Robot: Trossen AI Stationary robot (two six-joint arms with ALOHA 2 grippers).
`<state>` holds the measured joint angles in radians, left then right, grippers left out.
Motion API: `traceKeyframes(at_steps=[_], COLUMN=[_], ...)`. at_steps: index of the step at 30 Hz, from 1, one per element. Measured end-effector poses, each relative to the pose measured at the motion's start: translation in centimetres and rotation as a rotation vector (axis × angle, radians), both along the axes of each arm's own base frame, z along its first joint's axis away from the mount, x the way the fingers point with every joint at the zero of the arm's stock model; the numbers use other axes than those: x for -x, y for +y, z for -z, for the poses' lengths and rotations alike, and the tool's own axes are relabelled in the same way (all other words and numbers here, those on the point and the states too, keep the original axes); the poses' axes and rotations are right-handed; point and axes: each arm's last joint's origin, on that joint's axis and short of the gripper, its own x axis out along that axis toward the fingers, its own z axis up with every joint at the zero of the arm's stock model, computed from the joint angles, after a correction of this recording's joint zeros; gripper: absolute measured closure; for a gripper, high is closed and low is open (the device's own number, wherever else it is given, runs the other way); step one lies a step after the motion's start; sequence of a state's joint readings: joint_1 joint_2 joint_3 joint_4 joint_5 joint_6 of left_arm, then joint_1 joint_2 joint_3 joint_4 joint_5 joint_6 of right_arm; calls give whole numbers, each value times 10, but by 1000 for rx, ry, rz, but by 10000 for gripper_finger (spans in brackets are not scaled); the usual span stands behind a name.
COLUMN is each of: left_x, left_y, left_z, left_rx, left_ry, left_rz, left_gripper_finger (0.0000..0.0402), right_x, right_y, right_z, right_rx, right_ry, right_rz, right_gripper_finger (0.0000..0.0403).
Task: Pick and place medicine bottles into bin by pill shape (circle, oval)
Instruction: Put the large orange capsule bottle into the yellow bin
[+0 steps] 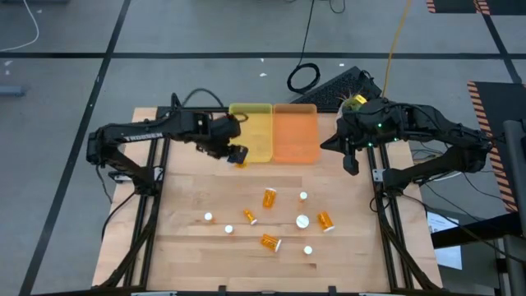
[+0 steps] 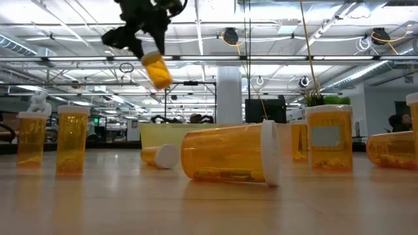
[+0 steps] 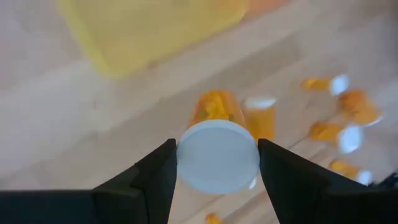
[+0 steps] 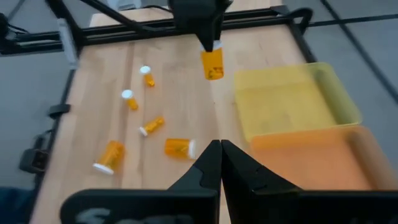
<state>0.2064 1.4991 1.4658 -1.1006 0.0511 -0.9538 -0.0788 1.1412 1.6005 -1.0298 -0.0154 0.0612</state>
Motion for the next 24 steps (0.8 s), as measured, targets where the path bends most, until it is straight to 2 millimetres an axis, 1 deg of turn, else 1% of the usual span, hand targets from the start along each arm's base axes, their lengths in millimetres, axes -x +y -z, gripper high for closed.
traceKeyframes(at_steps=[5, 9, 12, 19, 24], left_x=[1, 7, 12, 32, 43], left_y=[20, 36, 49, 84, 108], left_z=[-25, -41, -55, -83, -91], left_rx=[-74, -122, -171, -319, -397], left_ry=[-70, -109, -145, -188, -162], left_rz=[-17, -23, -21, -8, 25], left_gripper_finger=[188, 188, 188, 188, 188], right_x=[-2, -2, -3, -14, -26], right_y=[-4, -6, -9, -13, -15], right_z=[0, -1, 1, 14, 20], right_rx=[80, 106, 72, -28, -113], right_ry=[-1, -1, -6, -48, -139], right_rz=[95, 115, 155, 243, 298], right_gripper_finger=[403, 403, 403, 403, 403])
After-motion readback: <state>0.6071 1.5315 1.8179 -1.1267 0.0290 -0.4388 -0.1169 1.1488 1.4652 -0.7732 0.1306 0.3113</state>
